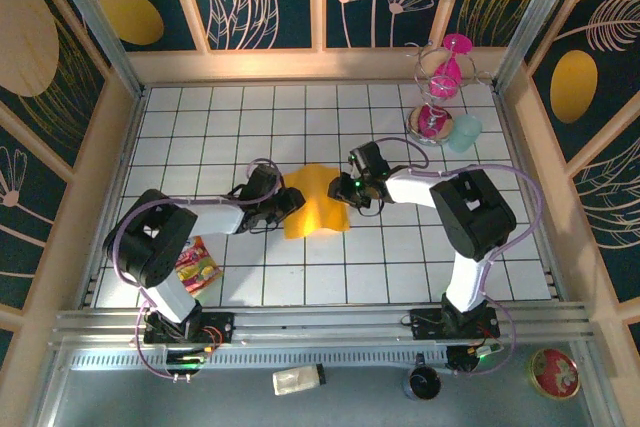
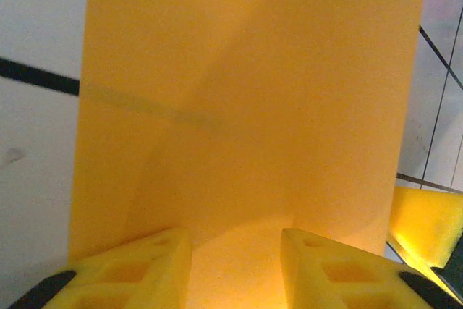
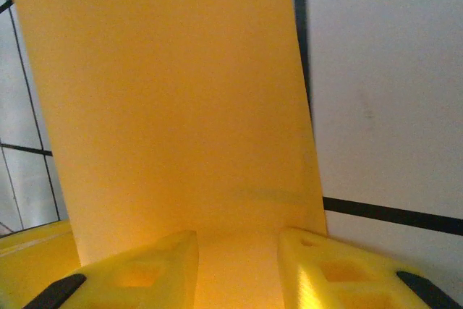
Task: Fold a paper plane with a square sheet of paper (pick it up from the middle)
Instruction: First fold in half a square sheet of paper at the center of the table.
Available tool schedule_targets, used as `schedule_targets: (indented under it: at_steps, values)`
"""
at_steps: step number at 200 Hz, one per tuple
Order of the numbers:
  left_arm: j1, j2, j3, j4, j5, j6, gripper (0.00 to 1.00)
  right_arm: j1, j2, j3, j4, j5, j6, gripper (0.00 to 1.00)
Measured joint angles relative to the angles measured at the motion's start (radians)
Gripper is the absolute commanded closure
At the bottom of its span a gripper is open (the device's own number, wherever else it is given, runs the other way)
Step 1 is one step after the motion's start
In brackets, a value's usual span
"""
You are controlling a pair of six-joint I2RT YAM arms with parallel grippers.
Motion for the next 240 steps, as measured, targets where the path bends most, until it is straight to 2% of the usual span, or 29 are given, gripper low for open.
schedule_targets:
  at_steps: [23,63,130,201,240]
  values:
    - [0.012,-0.017,-0.040,0.047,0.009,-0.024,0.64,0.005,0.012,0.000,0.032,-0.021,0.020,0.66]
    - [0.038,-0.034,-0.117,0.200,0.060,-0.084,0.52,0.011,0.035,0.003,0.084,-0.053,0.048,0.66]
    - [0.064,-0.019,-0.225,0.454,0.149,-0.198,0.46,0.037,0.094,0.045,0.154,-0.102,0.101,0.68]
    - [0.069,-0.052,-0.231,0.454,0.138,-0.195,0.27,0.043,0.104,0.050,0.174,-0.104,0.127,0.68]
    - [0.070,-0.066,-0.212,0.401,0.137,-0.161,0.25,0.046,0.110,0.050,0.196,-0.122,0.132,0.68]
